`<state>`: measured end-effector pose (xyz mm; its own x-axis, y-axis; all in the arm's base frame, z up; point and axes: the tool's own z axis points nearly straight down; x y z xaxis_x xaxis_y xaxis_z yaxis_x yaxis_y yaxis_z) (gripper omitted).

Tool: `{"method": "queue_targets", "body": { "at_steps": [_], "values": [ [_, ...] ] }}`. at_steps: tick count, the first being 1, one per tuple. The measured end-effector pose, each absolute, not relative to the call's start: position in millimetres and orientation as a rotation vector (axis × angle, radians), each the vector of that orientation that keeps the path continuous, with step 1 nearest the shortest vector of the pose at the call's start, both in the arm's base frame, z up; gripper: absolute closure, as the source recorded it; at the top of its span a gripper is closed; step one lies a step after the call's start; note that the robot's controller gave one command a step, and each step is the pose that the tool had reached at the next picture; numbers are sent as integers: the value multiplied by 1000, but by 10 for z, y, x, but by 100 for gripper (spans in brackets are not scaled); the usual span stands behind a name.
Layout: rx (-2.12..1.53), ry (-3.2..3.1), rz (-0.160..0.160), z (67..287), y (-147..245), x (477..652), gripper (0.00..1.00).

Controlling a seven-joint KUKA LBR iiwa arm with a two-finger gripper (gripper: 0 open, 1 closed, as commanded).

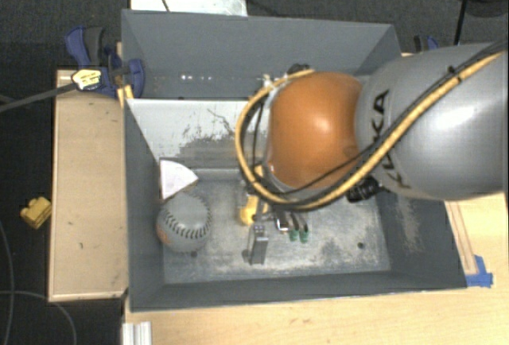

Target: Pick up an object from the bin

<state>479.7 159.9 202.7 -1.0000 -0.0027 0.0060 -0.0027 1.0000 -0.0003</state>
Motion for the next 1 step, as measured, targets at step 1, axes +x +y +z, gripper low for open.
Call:
{"method": "queue_targets", "body": {
  "at_steps": [1],
  "values": [
    [-3, -3143, -2, 2066, 1590, 4817, 0]
  ]
}}
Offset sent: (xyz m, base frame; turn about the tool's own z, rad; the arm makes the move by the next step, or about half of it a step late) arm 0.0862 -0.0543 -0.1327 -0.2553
